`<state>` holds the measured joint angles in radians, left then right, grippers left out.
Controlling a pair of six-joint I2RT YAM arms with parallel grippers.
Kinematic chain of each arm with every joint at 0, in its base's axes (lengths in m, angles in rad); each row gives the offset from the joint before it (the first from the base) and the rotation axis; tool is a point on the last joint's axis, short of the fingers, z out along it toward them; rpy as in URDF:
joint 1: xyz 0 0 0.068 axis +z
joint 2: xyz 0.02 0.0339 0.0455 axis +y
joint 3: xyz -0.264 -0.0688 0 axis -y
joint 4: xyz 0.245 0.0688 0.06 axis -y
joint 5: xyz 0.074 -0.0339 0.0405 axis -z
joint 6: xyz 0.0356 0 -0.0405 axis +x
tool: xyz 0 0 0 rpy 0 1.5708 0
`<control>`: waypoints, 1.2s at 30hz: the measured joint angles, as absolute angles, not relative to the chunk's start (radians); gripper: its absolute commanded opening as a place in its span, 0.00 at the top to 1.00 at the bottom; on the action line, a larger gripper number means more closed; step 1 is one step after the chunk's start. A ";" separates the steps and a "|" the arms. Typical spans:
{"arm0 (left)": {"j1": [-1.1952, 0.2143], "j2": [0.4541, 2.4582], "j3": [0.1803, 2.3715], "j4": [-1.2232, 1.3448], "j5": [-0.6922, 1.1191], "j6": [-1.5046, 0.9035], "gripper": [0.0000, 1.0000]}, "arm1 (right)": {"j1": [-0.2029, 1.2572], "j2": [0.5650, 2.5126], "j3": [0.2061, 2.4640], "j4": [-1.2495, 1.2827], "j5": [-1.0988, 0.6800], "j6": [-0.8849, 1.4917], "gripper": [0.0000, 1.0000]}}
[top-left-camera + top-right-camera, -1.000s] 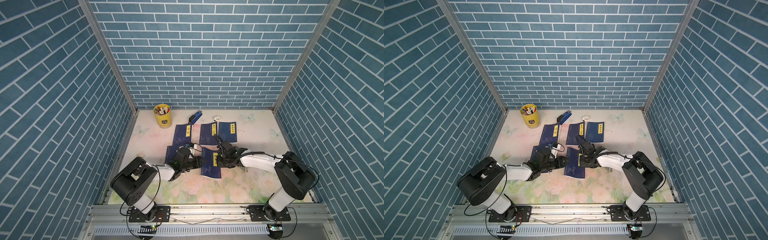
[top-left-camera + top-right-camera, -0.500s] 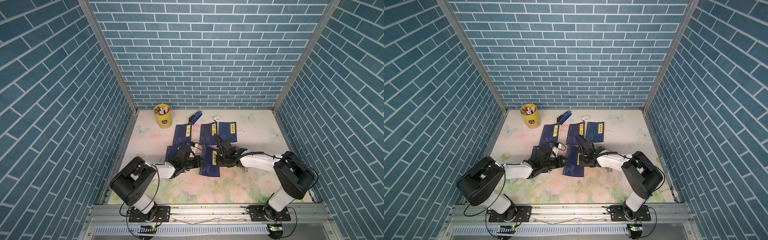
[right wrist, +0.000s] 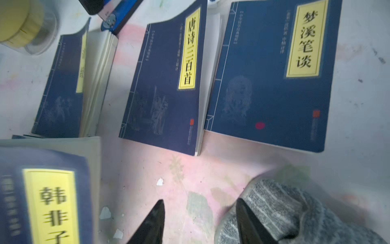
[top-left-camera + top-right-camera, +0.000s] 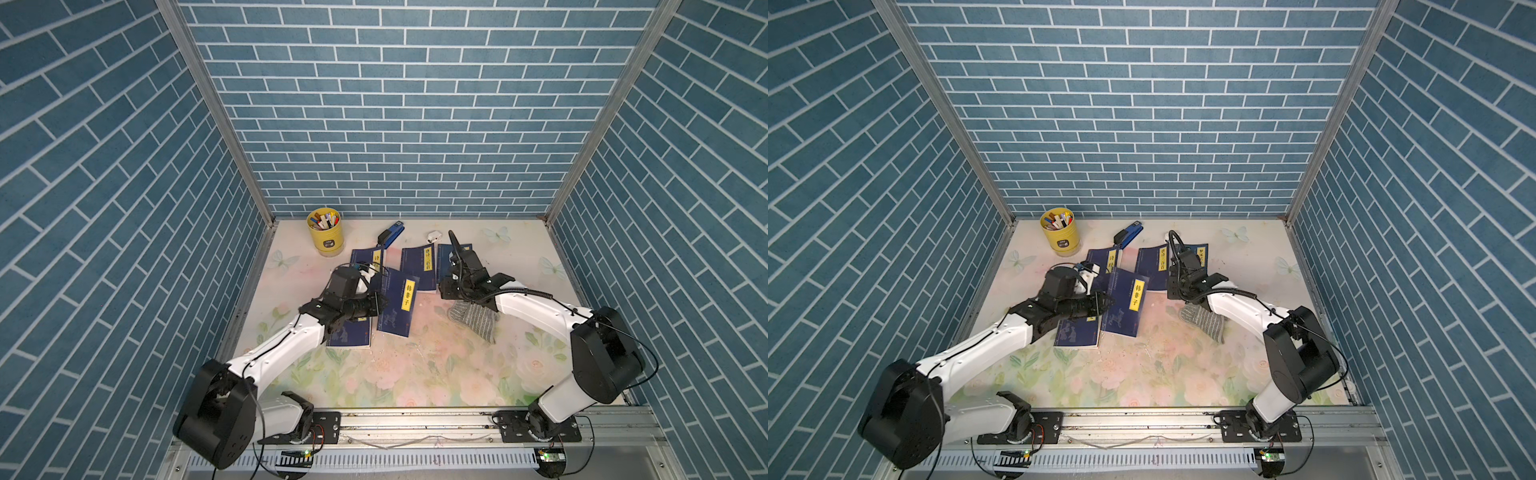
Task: Wipe the cover of the book
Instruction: Place the book on the book.
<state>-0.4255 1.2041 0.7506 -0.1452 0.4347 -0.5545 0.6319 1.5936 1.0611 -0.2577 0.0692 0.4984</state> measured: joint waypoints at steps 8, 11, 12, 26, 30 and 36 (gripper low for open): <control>-0.144 1.095 0.839 -0.380 0.533 -0.440 1.00 | 0.610 1.707 1.089 -0.233 0.002 0.463 0.42; -0.096 1.110 0.840 -0.462 0.560 -0.402 1.00 | 0.602 1.740 1.089 -0.220 -0.023 0.462 0.42; -0.088 1.118 0.840 -0.484 0.563 -0.392 1.00 | 0.599 1.745 1.089 -0.218 -0.028 0.462 0.42; -0.063 1.295 0.836 -0.559 0.482 -0.323 1.00 | 0.579 1.751 1.091 -0.166 -0.071 0.429 0.41; -0.063 1.333 0.835 -0.549 0.472 -0.323 1.00 | 0.575 1.751 1.091 -0.156 -0.076 0.421 0.41; -0.063 1.360 0.835 -0.540 0.468 -0.321 1.00 | 0.570 1.751 1.091 -0.148 -0.076 0.418 0.41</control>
<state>-0.0631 1.3602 0.8352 -0.5404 0.4679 -0.3206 0.5701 1.7512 1.0912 -0.1478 -0.0765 0.4179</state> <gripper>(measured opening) 0.123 0.587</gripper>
